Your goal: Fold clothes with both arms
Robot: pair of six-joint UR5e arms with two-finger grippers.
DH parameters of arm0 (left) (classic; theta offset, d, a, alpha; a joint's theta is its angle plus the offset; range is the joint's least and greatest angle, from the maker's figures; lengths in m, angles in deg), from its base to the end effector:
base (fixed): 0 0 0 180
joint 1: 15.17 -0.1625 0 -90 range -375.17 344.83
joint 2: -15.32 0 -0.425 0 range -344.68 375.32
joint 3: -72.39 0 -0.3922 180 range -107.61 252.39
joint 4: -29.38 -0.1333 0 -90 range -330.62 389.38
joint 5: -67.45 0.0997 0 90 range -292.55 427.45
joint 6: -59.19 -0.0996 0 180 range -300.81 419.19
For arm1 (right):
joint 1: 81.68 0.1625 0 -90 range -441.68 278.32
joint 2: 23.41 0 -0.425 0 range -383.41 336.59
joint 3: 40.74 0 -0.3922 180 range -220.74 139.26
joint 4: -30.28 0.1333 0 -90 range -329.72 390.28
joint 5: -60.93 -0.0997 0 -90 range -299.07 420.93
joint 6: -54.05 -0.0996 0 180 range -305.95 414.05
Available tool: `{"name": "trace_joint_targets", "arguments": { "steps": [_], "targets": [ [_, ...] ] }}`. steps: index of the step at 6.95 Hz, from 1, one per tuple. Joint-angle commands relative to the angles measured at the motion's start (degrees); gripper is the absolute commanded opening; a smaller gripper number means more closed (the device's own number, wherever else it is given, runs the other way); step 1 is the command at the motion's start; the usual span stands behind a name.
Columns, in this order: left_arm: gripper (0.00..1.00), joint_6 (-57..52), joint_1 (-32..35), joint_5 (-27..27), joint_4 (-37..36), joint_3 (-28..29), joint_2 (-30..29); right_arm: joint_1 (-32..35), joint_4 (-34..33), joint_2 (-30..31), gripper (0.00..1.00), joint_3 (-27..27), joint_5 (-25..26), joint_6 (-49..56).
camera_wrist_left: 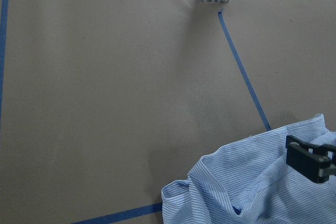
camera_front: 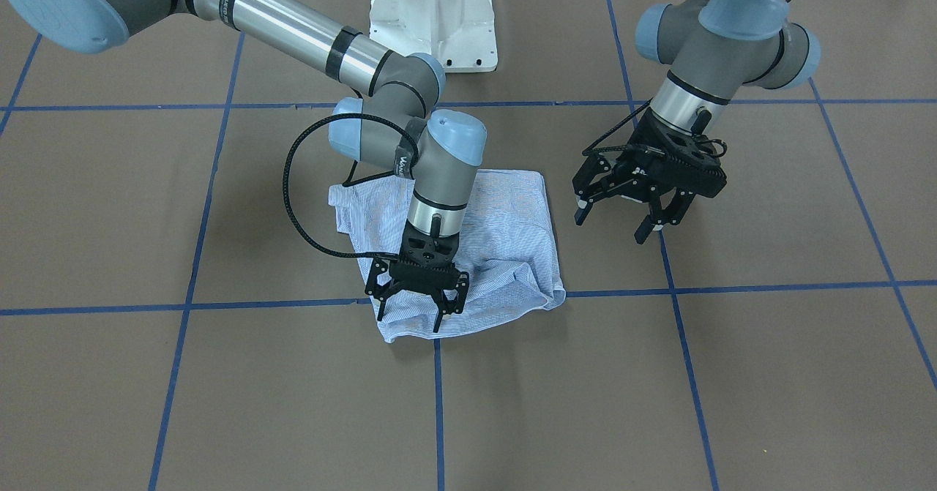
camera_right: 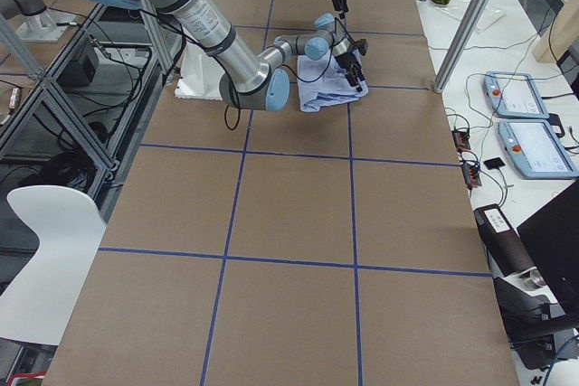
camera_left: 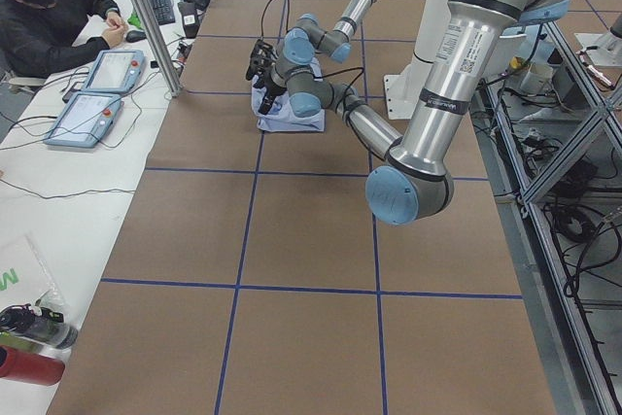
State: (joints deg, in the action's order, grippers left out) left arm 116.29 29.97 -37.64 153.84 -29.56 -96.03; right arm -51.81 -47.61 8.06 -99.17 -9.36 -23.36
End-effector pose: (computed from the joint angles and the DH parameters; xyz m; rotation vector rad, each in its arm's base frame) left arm 0.3537 -0.5076 0.2871 0.5593 1.0580 -0.0318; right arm -0.6527 -0.5673 0.2165 0.5562 -0.5129 0.4044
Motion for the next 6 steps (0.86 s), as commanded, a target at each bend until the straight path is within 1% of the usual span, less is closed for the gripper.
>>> {"name": "trace_joint_targets", "arguments": {
  "steps": [1,2,3,4,5,6],
  "targets": [
    [1.0,-0.1,0.0,-0.1,0.0,-0.3,0.6,0.8,0.6,-0.5,0.92,0.2,-0.4,0.2],
    [1.0,-0.1,0.0,-0.1,0.0,-0.4,0.7,1.9,0.6,-0.4,0.98,-1.4,-3.1,0.7],
    [1.0,-0.1,0.0,-0.2,0.0,-0.4,0.8,3.4,-0.1,0.5,0.99,-4.2,-6.9,1.0],
    [1.0,-0.5,0.0,-0.2,0.0,-0.4,1.4,6.4,-0.9,7.3,0.99,-13.4,-15.6,5.1],
    [1.0,-4.4,0.1,-0.3,0.0,-1.0,2.8,9.4,-4.9,14.8,0.99,-24.7,-20.5,11.8],
    [1.0,-9.2,0.3,-0.2,0.0,-2.7,5.5,12.6,-10.2,20.5,0.99,-34.0,-23.7,17.9]
  ]
}}
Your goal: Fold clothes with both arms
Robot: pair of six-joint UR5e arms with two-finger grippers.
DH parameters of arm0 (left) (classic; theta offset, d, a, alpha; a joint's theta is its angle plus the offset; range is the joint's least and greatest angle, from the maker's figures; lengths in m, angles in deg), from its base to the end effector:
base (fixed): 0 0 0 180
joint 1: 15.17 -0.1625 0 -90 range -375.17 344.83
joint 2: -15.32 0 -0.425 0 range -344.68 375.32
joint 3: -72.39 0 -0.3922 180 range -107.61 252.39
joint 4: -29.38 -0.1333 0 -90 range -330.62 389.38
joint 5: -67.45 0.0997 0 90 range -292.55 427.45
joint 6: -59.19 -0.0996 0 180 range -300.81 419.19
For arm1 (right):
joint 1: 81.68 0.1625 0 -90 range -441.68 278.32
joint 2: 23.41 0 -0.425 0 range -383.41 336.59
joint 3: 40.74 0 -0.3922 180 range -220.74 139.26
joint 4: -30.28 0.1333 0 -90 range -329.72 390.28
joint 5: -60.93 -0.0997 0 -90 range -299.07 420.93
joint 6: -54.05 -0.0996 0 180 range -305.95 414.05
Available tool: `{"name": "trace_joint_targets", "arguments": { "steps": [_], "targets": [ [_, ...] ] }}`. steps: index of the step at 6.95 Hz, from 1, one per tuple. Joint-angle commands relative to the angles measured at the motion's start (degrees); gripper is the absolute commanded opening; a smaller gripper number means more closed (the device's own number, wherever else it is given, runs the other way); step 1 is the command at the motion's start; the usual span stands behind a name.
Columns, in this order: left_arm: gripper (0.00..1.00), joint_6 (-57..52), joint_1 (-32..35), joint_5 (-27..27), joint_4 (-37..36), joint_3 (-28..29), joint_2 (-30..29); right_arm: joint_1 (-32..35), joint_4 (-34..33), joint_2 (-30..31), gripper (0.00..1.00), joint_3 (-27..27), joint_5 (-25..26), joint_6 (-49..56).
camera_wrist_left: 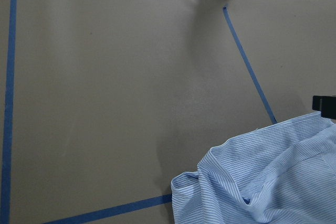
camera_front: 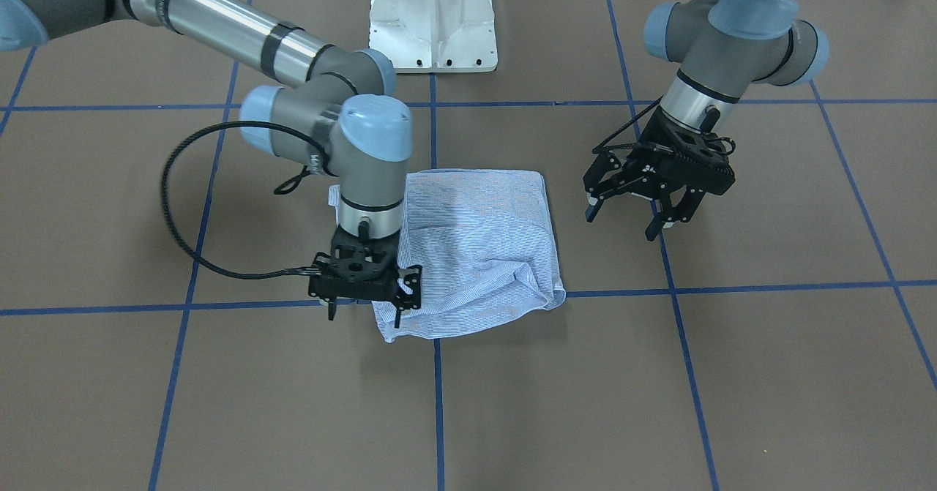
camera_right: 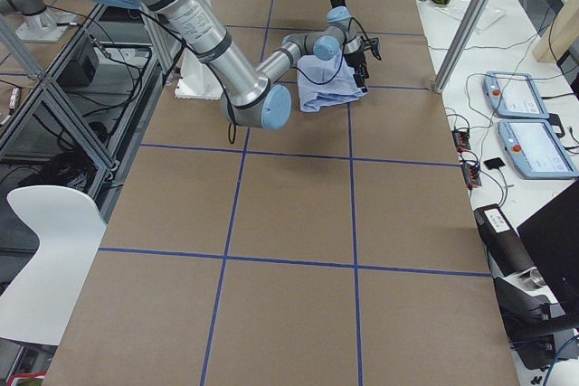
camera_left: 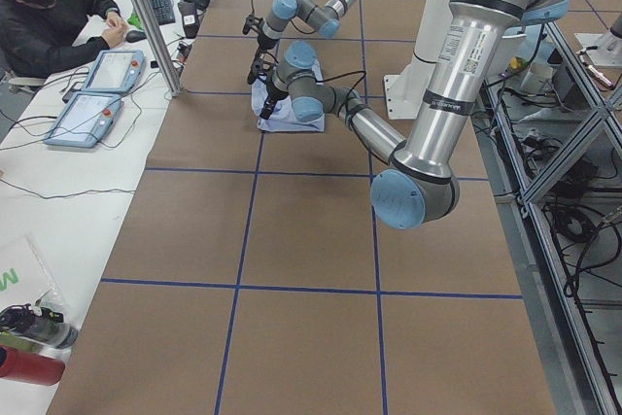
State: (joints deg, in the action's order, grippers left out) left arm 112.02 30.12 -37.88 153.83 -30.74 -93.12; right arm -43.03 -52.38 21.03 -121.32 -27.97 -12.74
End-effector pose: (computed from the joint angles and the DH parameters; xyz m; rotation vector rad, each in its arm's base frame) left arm 0.3439 -0.4994 0.3083 0.5757 1.0164 0.0289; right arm -0.5099 -0.5809 0.2324 0.4070 -0.6435 0.2637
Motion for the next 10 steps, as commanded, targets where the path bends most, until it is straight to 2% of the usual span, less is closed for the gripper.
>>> {"name": "trace_joint_targets", "arguments": {
  "steps": [1,2,3,4,5,6,7,8,9,10],
  "targets": [
    [1.0,-9.5,1.5,-0.1,-0.1,-3.7,5.7,7.2,-9.4,11.9,0.99,-19.1,-9.6,14.2],
    [1.0,-15.4,3.0,-0.1,0.0,-4.7,8.7,10.4,-10.7,19.1,0.99,-25.5,-12.7,22.5],
    [1.0,-17.7,3.9,-0.1,0.0,-4.7,9.4,14.3,-10.4,27.2,0.99,-29.9,-15.0,31.7],
    [1.0,-17.7,3.9,-0.1,0.0,-4.7,9.4,22.4,-10.3,32.5,0.99,-30.1,-22.6,44.2],
    [1.0,-17.7,3.9,-0.2,0.1,-4.7,9.4,32.5,-10.4,39.0,1.0,-29.6,-30.7,61.4],
    [1.0,-17.8,4.4,-3.2,0.1,-4.7,9.7,41.0,-10.3,44.2,1.0,-27.8,-37.7,70.3],
    [1.0,-19.1,6.6,-7.2,0.0,-4.7,10.3,45.8,-10.2,48.8,1.0,-27.1,-39.1,76.5],
    [1.0,-25.4,11.8,-11.5,-0.2,-4.6,12.0,49.5,-10.4,53.5,1.0,-27.1,-39.7,78.3],
    [1.0,-30.7,19.3,-17.6,-2.4,-4.2,14.5,50.0,-10.8,57.2,1.0,-26.7,-39.7,77.6],
    [1.0,-32.9,23.8,-19.6,-6.6,-4.4,19.0,50.5,-10.6,59.1,1.0,-24.4,-39.9,77.7]
  ]
}}
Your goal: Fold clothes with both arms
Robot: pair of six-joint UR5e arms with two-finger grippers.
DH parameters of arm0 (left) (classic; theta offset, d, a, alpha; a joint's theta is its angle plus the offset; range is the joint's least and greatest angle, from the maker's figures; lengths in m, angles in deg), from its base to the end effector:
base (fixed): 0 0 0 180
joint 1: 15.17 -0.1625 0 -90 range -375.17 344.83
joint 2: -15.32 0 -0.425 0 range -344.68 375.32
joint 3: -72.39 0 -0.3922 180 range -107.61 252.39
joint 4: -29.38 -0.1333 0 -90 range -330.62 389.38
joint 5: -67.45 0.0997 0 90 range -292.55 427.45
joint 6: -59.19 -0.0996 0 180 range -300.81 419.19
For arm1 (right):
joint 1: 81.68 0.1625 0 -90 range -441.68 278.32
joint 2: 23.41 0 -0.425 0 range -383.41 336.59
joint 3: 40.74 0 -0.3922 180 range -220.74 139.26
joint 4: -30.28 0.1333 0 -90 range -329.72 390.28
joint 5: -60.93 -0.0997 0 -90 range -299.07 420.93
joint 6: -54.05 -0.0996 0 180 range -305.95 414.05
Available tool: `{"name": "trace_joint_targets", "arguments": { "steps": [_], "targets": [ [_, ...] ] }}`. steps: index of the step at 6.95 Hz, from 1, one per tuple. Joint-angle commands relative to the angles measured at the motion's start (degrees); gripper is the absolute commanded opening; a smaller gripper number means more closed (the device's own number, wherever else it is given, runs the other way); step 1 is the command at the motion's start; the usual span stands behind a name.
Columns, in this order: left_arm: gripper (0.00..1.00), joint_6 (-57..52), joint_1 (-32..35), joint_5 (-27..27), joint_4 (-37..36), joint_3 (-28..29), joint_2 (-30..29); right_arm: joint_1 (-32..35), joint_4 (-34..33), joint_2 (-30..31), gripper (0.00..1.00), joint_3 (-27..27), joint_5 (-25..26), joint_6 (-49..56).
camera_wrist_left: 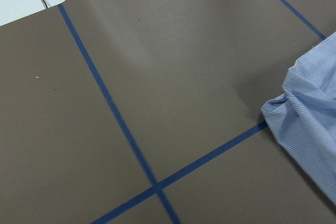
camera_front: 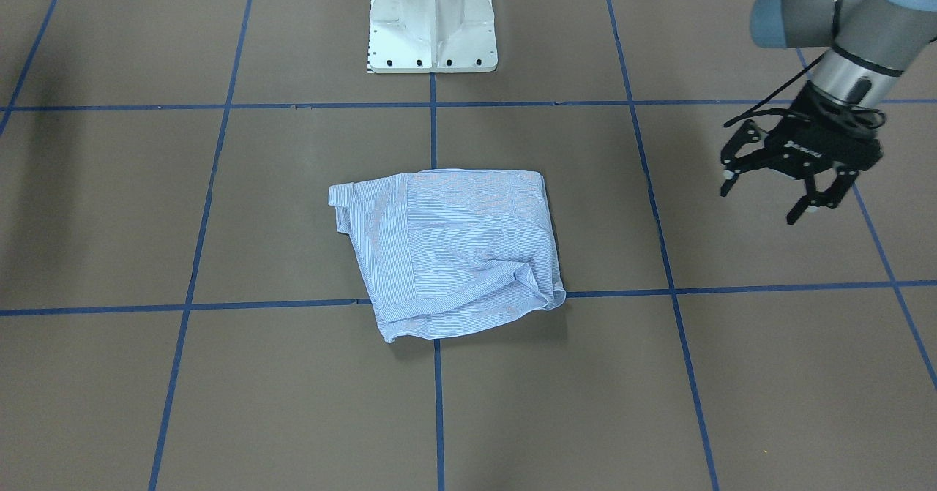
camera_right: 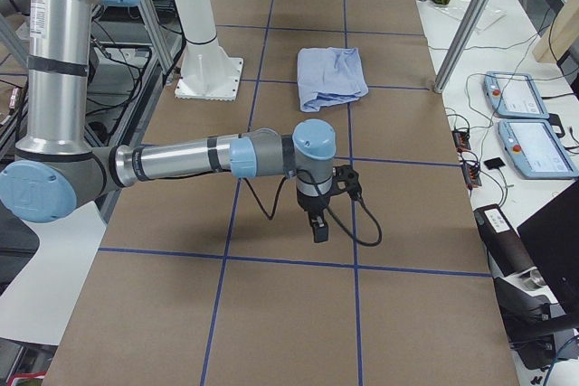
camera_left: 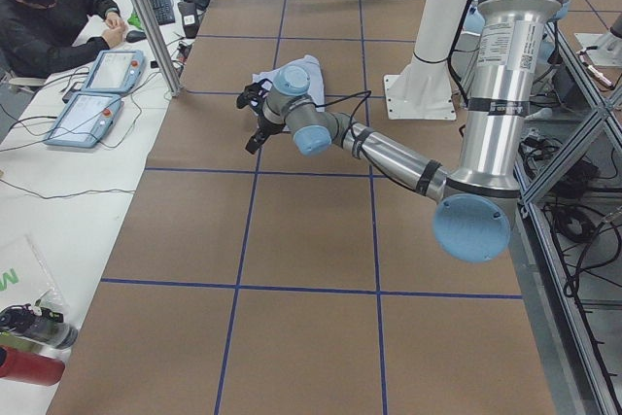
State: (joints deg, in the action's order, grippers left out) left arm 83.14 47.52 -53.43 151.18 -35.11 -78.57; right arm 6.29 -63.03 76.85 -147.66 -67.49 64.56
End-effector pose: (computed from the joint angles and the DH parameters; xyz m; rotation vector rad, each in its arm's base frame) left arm 0.1666 -0.5017 0.4149 0.6009 0.8429 0.3033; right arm 0.0566 -0.4202 0.6073 0.1059 -0.6659 -0.2301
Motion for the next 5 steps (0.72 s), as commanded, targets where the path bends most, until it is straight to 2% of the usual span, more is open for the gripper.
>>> {"name": "trace_joint_targets", "arguments": {
  "steps": [1,2,3,4,5],
  "targets": [
    [1.0,-3.8,10.7,-4.2,-7.9,1.9,6.0,1.3,-0.2,3.4,1.0,2.8,-1.0,0.3],
    [1.0,-4.9,15.5,-4.0,-11.5,5.0,6.1,1.7,0.1,3.2,1.0,3.4,-1.6,0.5],
    [1.0,-10.3,20.6,-4.1,-10.5,5.8,7.2,1.7,0.2,3.4,1.0,3.7,-1.6,0.5],
    [1.0,-14.5,23.6,-4.4,-13.3,7.5,7.2,1.7,0.3,3.4,1.0,4.1,-1.5,0.4],
    [1.0,-17.5,23.8,-4.5,-15.0,8.9,7.4,1.7,0.3,2.9,1.0,4.1,-1.4,0.3]
  ]
}}
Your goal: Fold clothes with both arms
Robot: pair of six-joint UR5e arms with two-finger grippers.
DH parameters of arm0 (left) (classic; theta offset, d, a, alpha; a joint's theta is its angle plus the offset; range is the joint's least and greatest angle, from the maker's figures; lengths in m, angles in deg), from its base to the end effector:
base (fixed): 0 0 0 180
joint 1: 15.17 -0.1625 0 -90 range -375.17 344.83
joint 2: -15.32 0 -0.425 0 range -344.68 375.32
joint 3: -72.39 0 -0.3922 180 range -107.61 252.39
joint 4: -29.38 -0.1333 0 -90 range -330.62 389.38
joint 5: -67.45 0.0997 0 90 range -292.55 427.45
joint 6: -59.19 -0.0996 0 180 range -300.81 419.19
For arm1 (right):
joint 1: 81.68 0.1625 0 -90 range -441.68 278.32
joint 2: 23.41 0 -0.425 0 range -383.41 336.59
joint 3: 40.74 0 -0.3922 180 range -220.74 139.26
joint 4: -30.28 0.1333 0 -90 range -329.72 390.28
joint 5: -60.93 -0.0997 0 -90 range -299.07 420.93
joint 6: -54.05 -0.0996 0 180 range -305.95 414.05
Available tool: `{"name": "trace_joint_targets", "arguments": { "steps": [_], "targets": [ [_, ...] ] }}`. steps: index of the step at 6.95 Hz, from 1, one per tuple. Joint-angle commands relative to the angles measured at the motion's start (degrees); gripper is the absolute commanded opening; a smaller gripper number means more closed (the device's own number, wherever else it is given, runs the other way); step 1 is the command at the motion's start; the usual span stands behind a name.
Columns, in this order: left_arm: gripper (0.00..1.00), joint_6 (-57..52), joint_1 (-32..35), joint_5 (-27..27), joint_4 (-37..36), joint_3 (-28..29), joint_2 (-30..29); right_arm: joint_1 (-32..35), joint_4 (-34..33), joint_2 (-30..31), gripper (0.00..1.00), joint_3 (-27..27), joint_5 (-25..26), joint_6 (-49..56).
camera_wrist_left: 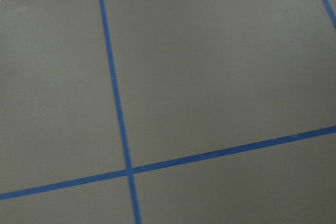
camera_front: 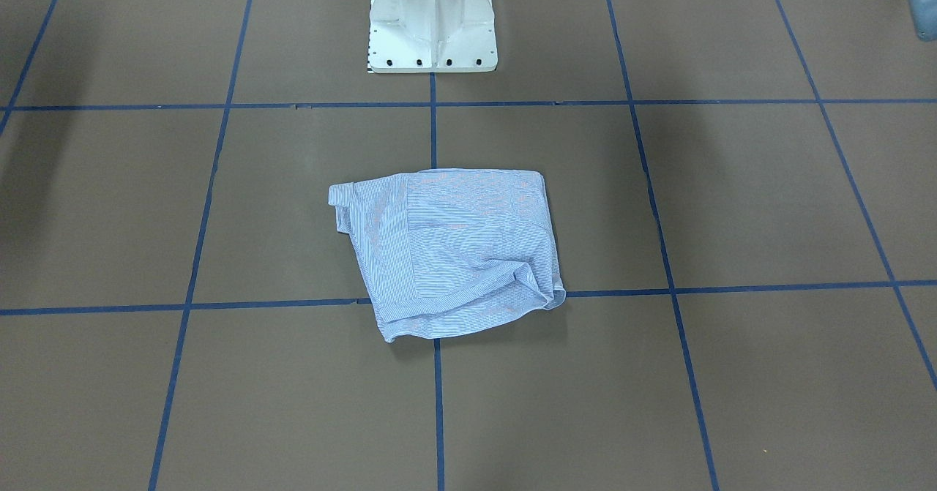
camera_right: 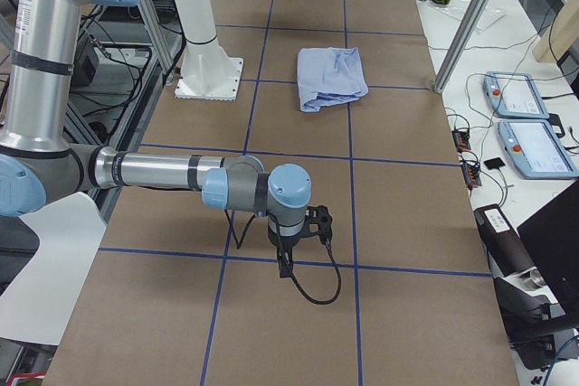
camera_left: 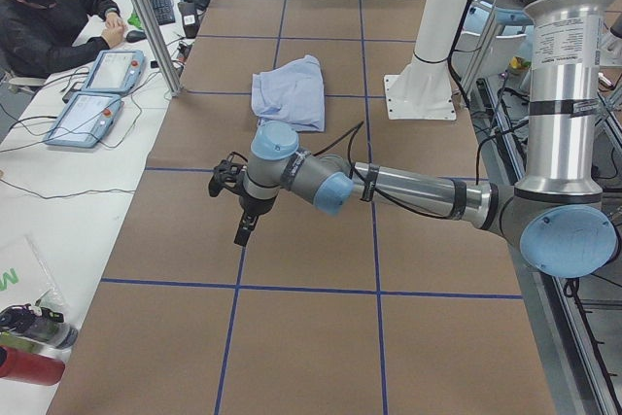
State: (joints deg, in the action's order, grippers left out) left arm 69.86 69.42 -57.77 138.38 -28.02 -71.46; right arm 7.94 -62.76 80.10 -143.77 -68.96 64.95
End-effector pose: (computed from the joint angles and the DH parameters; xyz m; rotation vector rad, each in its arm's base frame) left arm -0.0293 -0.4956 0.5668 0.3534 0.6593 0.0530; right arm 0.0669 -0.3882 0.6614 0.0051 -0.6993 -0.1674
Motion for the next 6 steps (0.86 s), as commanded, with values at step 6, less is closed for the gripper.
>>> {"name": "trace_joint_targets", "arguments": {
  "steps": [6],
  "targets": [
    [1.0,-21.3,8.0,-6.4,-22.5,1.2,1.6,0.0,0.1,-0.5,1.0,1.0,-0.2,0.1]
  ]
}}
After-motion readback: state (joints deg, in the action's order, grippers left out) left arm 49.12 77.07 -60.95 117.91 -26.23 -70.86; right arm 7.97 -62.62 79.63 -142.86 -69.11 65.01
